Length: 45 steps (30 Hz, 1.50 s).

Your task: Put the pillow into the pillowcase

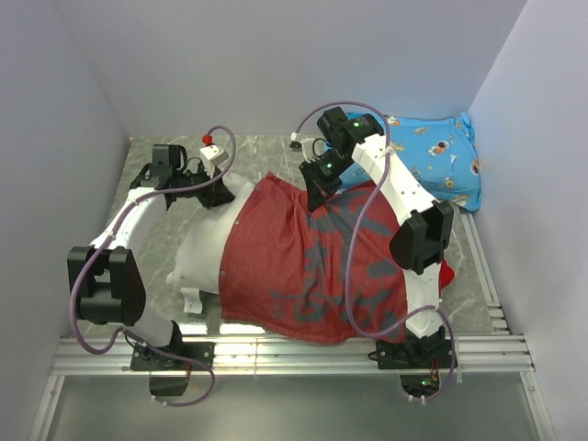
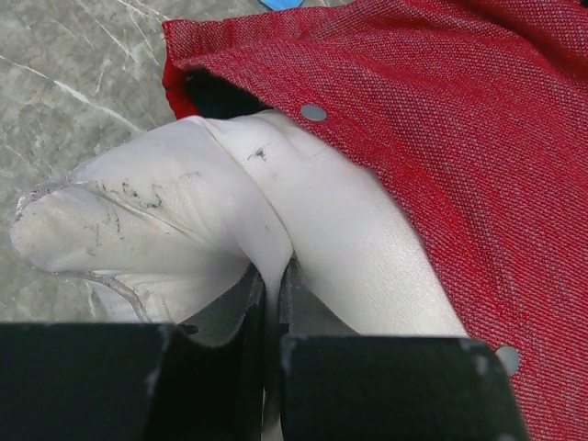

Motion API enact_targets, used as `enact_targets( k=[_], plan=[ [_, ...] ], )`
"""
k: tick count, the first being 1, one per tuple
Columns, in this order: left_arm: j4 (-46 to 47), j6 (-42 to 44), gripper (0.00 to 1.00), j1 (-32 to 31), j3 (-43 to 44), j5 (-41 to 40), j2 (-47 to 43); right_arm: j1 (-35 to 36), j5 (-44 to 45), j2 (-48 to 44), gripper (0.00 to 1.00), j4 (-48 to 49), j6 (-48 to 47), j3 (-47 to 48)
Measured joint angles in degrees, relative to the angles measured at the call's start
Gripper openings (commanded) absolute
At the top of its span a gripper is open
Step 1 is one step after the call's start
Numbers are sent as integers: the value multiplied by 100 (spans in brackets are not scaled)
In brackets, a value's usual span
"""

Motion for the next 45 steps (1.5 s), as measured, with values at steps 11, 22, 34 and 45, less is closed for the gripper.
enact_targets(
  k=[11,22,34,45],
  plan=[
    [92,-94,0,0,-2,2,0,-33,142,2,26,96,92,-385],
    [125,-96,0,-22,-2,44,0,-686,343,-155,48,289,293,-1272],
    [125,-101,1,-46,0,131,26,-1005,439,-564,5,313,374,-1287],
    [98,-94,1,-50,79,160,140,-1045,273,-564,0,341,393,-619]
  ],
)
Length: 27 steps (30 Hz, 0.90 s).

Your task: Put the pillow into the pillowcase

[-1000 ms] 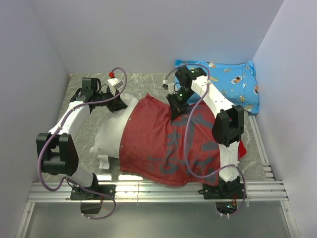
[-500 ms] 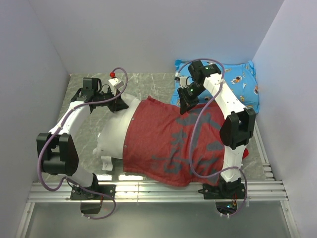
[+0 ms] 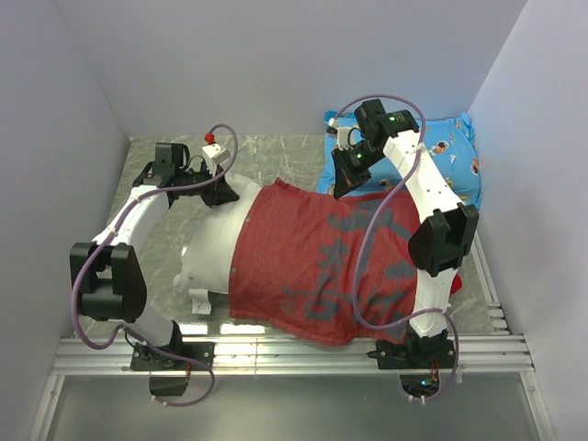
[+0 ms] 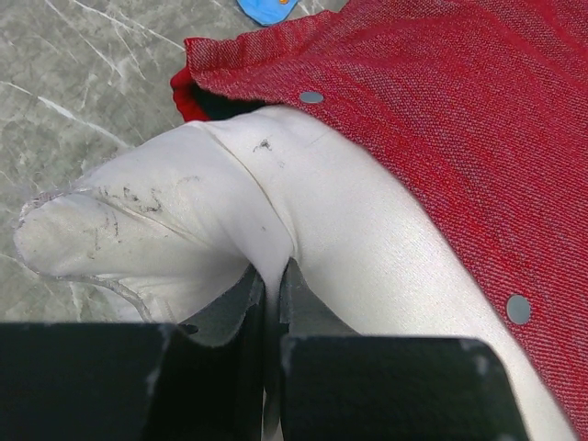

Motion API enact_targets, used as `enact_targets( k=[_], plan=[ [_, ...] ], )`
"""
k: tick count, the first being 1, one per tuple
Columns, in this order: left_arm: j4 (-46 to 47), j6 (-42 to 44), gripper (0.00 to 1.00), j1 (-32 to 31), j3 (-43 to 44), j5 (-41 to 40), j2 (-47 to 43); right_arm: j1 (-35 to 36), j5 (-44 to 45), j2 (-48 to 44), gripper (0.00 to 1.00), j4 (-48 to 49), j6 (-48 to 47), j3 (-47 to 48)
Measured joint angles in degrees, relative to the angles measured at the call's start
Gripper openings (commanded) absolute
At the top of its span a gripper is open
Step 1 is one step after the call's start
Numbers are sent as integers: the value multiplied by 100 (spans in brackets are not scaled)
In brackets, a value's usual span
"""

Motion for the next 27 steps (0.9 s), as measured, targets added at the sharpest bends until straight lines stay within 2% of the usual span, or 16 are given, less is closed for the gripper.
enact_targets(
  k=[1,2,3,4,5,8,10,11,12,13,18,23,27],
  plan=[
    [-2,0,1,0,9,4,0,0,-17,0,4,-7,4,-4],
    [-7,0,1,0,17,9,0,0,-17,4,14,-7,4,-13],
    [-7,0,1,0,22,11,0,0,-7,9,42,-11,15,-22],
    [-13,2,0,-2,26,11,2,2,31,9,48,-15,28,-26],
    [-13,2,1,-2,28,13,7,4,68,9,49,-9,11,-33],
    [-9,2,1,-4,37,15,37,4,94,9,45,7,-17,-103],
    [4,2,1,-4,39,17,68,7,111,0,33,33,-42,-286],
    [4,2,1,-4,39,17,76,15,125,0,27,26,-46,-400],
    [7,2,1,-4,39,17,81,17,153,0,9,22,-68,-511],
    [4,2,0,-4,39,17,81,17,166,0,1,20,-74,-588],
    [2,2,1,-4,70,59,87,39,173,13,0,-37,-76,-505],
    [-7,-2,0,-13,81,101,118,254,35,85,1,-232,-26,420],
    [9,-46,0,-98,175,105,192,785,-352,142,0,-282,133,1303]
  ],
)
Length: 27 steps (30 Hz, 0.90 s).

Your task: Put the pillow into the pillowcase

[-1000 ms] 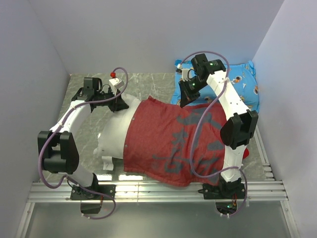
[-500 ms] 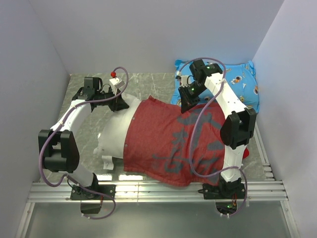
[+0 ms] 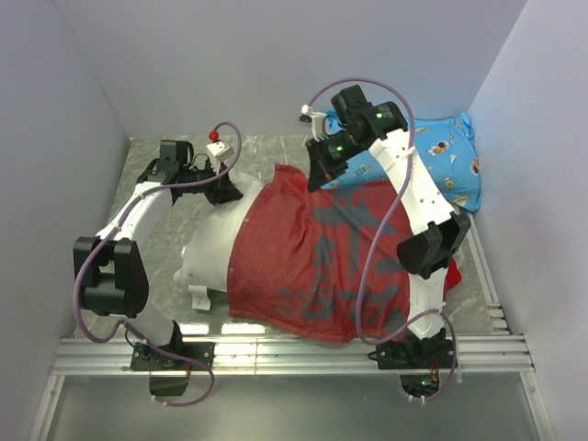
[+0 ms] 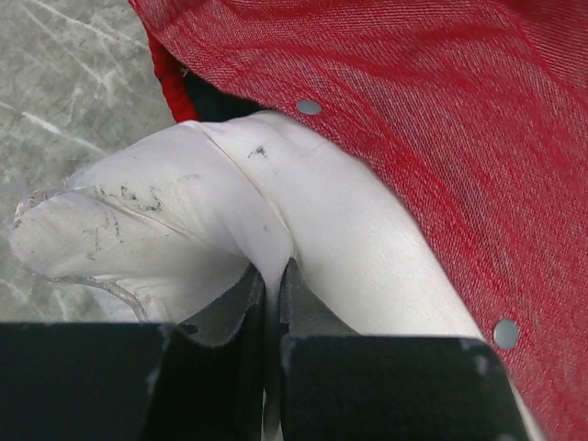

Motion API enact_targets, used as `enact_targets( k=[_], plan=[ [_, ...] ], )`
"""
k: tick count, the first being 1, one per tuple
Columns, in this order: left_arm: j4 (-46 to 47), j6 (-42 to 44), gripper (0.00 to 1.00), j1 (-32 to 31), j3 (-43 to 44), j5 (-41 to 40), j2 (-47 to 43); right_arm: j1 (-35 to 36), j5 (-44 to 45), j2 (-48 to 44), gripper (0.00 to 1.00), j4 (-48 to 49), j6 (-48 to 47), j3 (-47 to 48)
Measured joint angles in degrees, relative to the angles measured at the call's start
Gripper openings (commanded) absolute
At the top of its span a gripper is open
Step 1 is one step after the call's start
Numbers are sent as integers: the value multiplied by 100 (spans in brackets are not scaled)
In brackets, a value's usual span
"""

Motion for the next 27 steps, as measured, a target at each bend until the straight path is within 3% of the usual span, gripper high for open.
enact_targets(
  k=[6,12,16,19,25,27],
  plan=[
    [28,-136,1,-98,87,103,57,400,-527,317,0,61,522,485],
    [474,-557,1,-94,-92,249,-17,136,-638,918,0,726,1473,555],
    [1185,-1482,0,-46,-487,313,-330,-219,-573,1167,0,1696,2208,894],
    [1921,-2498,0,28,-706,450,-678,-358,-369,844,0,2743,2463,400],
    [3657,-4564,0,404,-1578,511,-1316,44,656,306,0,3967,1893,-297],
    [3665,-4736,1,505,-1784,199,-1355,334,1075,385,26,4131,1635,-247]
  ],
)
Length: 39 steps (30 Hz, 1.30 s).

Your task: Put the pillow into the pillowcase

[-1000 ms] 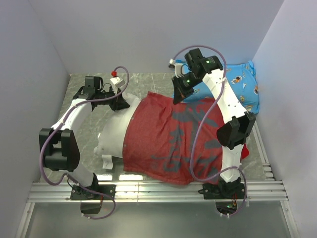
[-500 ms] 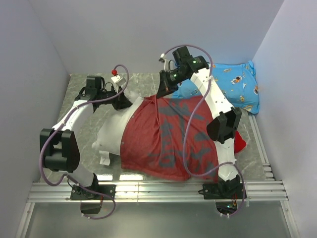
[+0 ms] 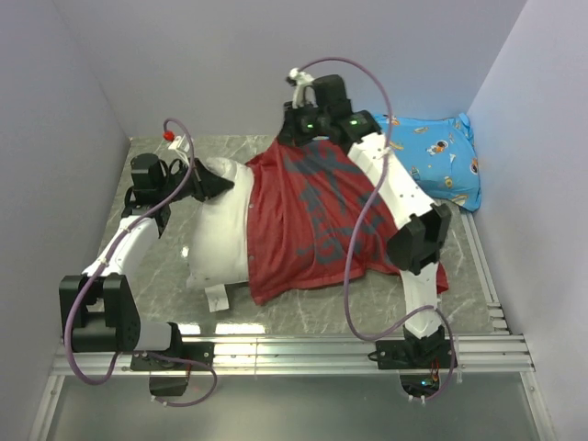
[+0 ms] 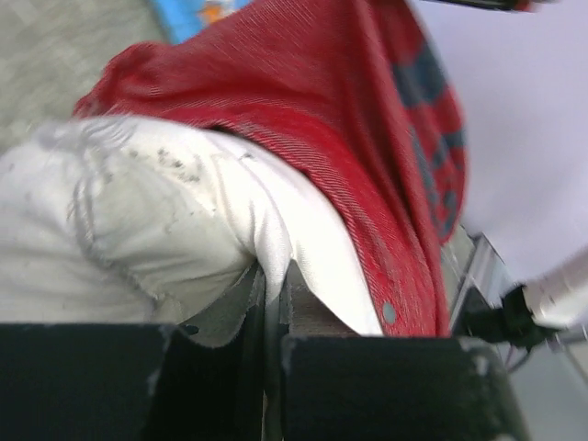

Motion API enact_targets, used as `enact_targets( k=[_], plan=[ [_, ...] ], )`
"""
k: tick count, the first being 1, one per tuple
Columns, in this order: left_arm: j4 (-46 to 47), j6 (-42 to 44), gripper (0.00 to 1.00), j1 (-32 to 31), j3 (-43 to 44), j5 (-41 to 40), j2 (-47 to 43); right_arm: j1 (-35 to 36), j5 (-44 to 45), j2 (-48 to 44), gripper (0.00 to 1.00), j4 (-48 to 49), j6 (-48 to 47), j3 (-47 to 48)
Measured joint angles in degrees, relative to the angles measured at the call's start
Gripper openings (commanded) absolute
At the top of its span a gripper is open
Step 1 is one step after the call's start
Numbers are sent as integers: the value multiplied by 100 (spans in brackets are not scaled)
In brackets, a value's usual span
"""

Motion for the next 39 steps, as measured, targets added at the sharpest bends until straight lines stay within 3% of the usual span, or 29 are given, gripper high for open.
enact_targets(
  k=[1,2,3,5,8,10,12,15,20,22,24,31,33,34,37,39],
  plan=[
    [-63,-22,2,28,-63,-168,0,144,164,118,40,9,-116,151],
    [-138,-37,8,52,-129,-374,11,282,271,334,62,11,-210,474],
    [-229,-57,29,61,-177,-538,20,378,343,518,73,55,-271,748],
    [-393,-101,40,116,-240,-782,66,581,511,778,79,35,-420,1115],
    [-782,-9,51,328,-234,-850,55,715,756,389,75,-50,-494,420],
    [-1182,190,61,568,-201,-833,-61,691,859,-409,72,-223,-505,-748],
    [-1727,332,64,907,-179,-745,-334,662,839,-1375,67,-369,-431,-1864],
    [-2540,442,69,1499,-149,-518,-855,789,870,-2844,67,-404,-299,-3106],
    [-3366,236,81,1792,-625,-378,-1357,2538,949,-4887,75,-83,-321,-5206],
    [-3626,28,83,1792,-1095,-398,-1421,3088,1123,-5016,76,48,-389,-5731],
    [-3836,-177,99,1792,-1523,-457,-1438,3311,1453,-4839,81,160,-398,-6028],
    [-3595,-1134,99,1825,-2258,-568,-2181,3871,2992,-3209,84,688,-586,-6168],
    [-3475,-1294,99,1825,-2341,-605,-2238,3941,3222,-2949,78,785,-599,-6127],
    [-3414,-1370,97,1825,-2391,-616,-2256,3947,3294,-2870,56,831,-595,-6127],
    [-3211,-1576,88,1825,-2627,-623,-2297,3945,3467,-2758,12,927,-599,-6124],
    [-3067,-1722,80,1823,-2798,-616,-2317,3926,3499,-2651,0,944,-592,-6043]
  ],
)
